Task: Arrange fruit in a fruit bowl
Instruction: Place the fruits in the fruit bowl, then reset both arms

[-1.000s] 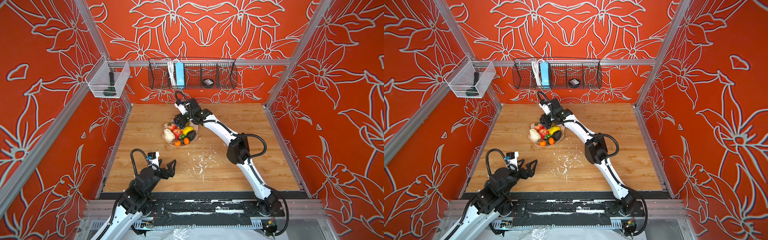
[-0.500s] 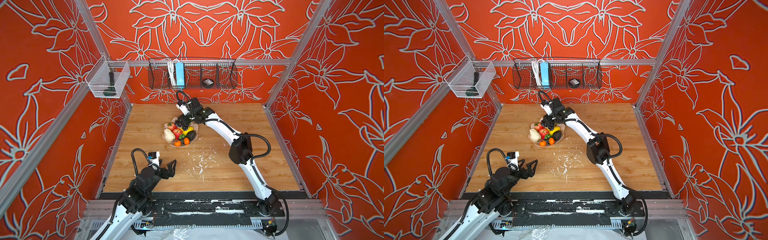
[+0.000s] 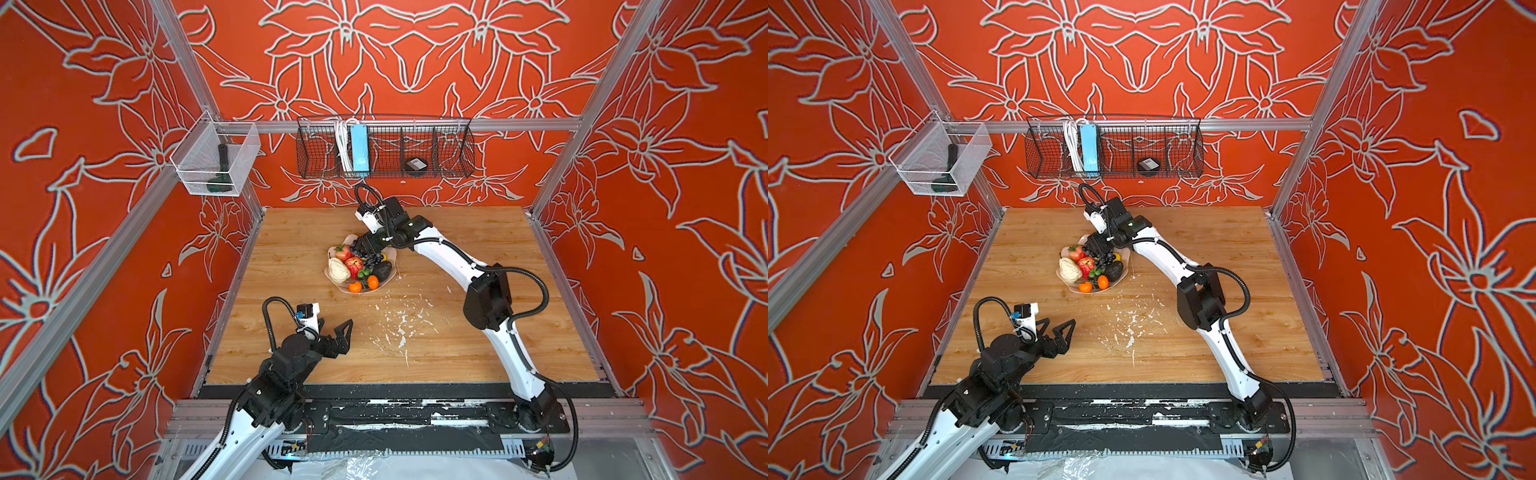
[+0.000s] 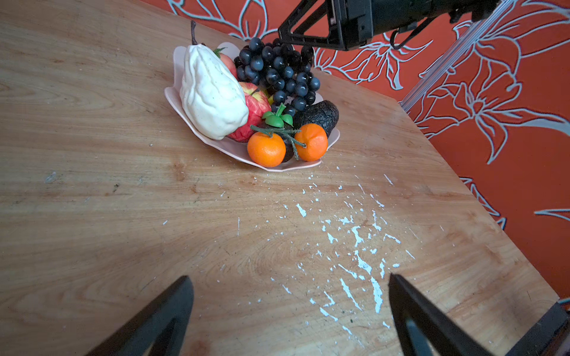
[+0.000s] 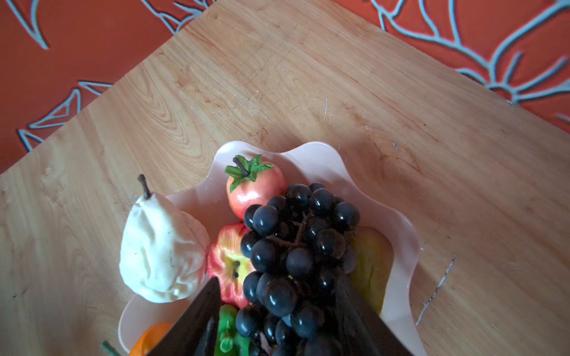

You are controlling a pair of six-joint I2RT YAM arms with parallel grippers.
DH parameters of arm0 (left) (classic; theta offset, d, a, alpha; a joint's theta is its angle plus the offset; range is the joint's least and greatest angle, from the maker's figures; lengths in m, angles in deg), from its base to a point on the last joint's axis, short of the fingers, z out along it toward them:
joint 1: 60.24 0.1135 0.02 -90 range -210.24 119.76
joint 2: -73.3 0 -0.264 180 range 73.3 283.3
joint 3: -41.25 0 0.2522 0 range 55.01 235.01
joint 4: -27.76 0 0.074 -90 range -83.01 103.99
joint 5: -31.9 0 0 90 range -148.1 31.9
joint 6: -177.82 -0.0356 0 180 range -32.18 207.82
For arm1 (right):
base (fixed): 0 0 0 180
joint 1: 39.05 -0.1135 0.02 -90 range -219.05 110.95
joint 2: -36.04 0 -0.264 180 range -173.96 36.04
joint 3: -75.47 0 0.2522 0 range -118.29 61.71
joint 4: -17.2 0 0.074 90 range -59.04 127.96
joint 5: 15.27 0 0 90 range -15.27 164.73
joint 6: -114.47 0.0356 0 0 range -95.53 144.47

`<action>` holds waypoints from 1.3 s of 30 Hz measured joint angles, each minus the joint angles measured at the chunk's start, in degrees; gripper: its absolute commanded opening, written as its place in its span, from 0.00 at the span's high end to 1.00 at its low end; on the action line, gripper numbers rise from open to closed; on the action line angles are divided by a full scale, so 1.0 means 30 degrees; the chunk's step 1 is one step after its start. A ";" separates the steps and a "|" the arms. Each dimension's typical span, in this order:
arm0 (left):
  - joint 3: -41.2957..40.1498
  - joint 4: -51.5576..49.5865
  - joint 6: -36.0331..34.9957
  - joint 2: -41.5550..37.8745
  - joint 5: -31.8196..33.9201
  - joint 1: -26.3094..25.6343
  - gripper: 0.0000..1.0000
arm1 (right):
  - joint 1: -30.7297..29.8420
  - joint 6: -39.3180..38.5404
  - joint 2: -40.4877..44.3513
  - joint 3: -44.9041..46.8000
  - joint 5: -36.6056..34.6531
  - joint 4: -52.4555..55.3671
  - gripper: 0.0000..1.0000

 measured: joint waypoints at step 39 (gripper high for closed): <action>0.3395 1.0018 -0.5275 1.3763 1.2189 0.3534 0.01 | 0.1953 -0.0211 2.5820 3.2203 -1.6721 -1.3682 0.02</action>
